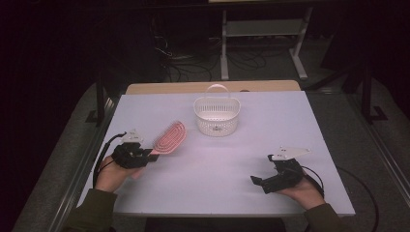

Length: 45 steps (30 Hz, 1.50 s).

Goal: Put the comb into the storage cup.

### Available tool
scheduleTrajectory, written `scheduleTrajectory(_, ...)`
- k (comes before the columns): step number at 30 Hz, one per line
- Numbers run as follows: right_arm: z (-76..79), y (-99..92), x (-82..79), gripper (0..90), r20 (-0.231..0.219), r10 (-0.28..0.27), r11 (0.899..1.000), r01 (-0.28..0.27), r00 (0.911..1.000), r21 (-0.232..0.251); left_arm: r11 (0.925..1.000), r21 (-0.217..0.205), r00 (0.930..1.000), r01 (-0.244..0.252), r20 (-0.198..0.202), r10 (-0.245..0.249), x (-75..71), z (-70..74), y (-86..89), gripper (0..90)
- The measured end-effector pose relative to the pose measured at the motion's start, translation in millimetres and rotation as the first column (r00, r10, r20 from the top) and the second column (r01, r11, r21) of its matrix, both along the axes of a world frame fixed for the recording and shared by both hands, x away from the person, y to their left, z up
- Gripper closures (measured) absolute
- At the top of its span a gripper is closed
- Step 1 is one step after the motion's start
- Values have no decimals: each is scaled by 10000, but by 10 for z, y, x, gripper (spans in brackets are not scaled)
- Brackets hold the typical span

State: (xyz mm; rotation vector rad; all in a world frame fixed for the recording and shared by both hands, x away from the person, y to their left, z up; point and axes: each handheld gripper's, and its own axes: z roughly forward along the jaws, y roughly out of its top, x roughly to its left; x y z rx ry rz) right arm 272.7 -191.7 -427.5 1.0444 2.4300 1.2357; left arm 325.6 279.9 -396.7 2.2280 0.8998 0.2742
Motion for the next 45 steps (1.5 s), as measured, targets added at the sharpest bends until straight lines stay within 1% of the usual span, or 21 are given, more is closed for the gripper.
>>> scheduleTrajectory(11,-3,5,-3,0,-28,3,9999,-2,10000,101,9973,-685,9990,279,357,-255,-38,70,-79,703)
scheduleTrajectory(16,1,2,4,0,-17,9,9999,-9,10000,133,9964,-765,9981,365,526,-325,-36,83,-128,703)
scheduleTrajectory(23,2,9,3,0,0,46,9999,-46,10000,128,9933,-1010,9944,558,952,-462,-43,127,-191,703)
scheduleTrajectory(27,-2,17,4,0,-27,49,9999,-49,10000,130,9880,-1324,9906,793,1217,-631,-34,171,-251,703)
scheduleTrajectory(33,-12,33,7,0,-52,91,9999,-90,9999,105,9803,-1612,9860,1142,1387,-920,-24,195,-371,703)
scheduleTrajectory(40,-15,39,13,0,-96,84,9998,-82,9999,188,9735,-1747,9806,1472,1543,-1206,-23,199,-536,703)
scheduleTrajectory(43,-13,51,24,0,-119,100,9995,-97,9999,293,9677,-1918,9781,1635,1592,-1338,-21,195,-618,703)
scheduleTrajectory(45,-4,59,32,0,-76,152,9994,-150,9999,305,9654,-1942,9754,1739,1687,-1417,-24,193,-669,703)
